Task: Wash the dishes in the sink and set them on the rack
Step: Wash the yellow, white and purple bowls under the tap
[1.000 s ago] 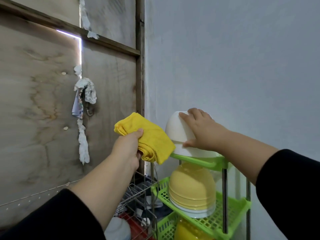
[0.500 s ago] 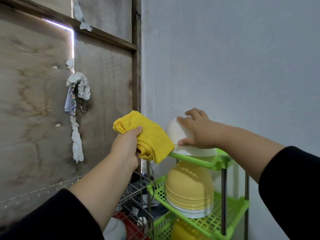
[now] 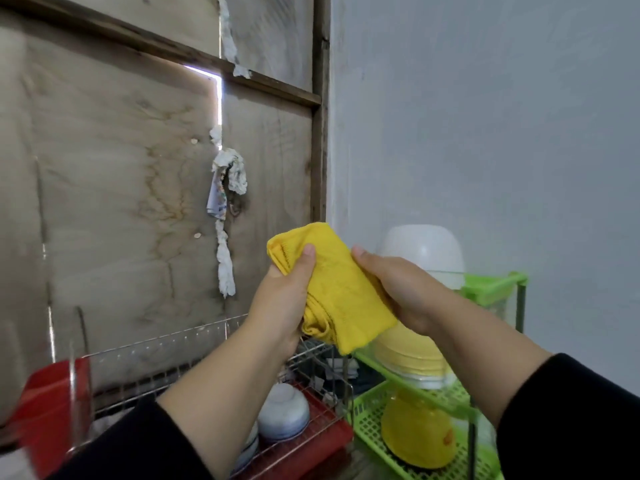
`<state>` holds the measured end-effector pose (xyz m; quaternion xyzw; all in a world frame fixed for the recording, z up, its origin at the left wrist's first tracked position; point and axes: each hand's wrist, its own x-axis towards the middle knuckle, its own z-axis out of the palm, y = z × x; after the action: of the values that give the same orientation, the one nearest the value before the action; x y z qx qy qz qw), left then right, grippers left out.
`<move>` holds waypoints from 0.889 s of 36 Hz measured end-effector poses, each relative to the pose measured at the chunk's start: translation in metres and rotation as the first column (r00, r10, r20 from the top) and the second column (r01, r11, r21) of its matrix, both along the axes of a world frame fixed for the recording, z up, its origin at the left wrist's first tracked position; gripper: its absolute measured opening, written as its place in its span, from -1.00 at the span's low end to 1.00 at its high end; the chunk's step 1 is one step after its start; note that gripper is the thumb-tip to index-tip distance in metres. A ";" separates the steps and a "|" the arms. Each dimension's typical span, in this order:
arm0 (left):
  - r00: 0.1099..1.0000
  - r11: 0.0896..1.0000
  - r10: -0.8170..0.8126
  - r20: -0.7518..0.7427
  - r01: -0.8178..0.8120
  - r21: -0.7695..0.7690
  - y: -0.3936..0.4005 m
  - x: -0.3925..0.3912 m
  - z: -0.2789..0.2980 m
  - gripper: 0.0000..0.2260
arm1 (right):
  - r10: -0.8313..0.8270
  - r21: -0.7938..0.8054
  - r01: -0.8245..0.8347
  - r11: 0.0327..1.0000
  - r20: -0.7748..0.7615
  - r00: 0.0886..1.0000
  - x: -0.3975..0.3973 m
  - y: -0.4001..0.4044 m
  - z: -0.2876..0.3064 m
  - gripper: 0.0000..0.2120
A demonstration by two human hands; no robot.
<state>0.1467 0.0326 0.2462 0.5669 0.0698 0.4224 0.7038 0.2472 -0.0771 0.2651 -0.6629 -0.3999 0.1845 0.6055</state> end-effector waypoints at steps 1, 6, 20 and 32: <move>0.999 0.999 0.027 -0.019 -0.026 0.040 0.000 -0.006 -0.004 -0.66 | 0.035 0.039 -0.033 0.999 -0.060 0.998 -0.006 0.001 -0.005 -0.54; 0.973 0.957 0.218 -0.080 -0.197 0.212 0.001 -0.060 -0.029 -0.85 | 0.153 0.173 -0.116 0.978 -0.217 0.964 -0.053 0.010 -0.038 -0.65; 0.755 0.858 0.505 -0.417 -0.391 0.332 0.006 -0.216 -0.123 -0.41 | 0.537 0.342 -0.414 0.843 -0.529 0.657 -0.194 0.039 -0.160 -0.40; 0.645 0.835 0.501 -0.577 -0.535 0.127 0.034 -0.316 -0.220 -0.74 | 0.516 0.296 -0.451 0.842 -0.684 0.515 -0.255 0.067 -0.245 -0.64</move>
<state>-0.1697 0.0666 0.0266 0.6054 0.4547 0.4068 0.5112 -0.0076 -0.0100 0.0198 -0.3659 -0.2934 0.5820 0.6643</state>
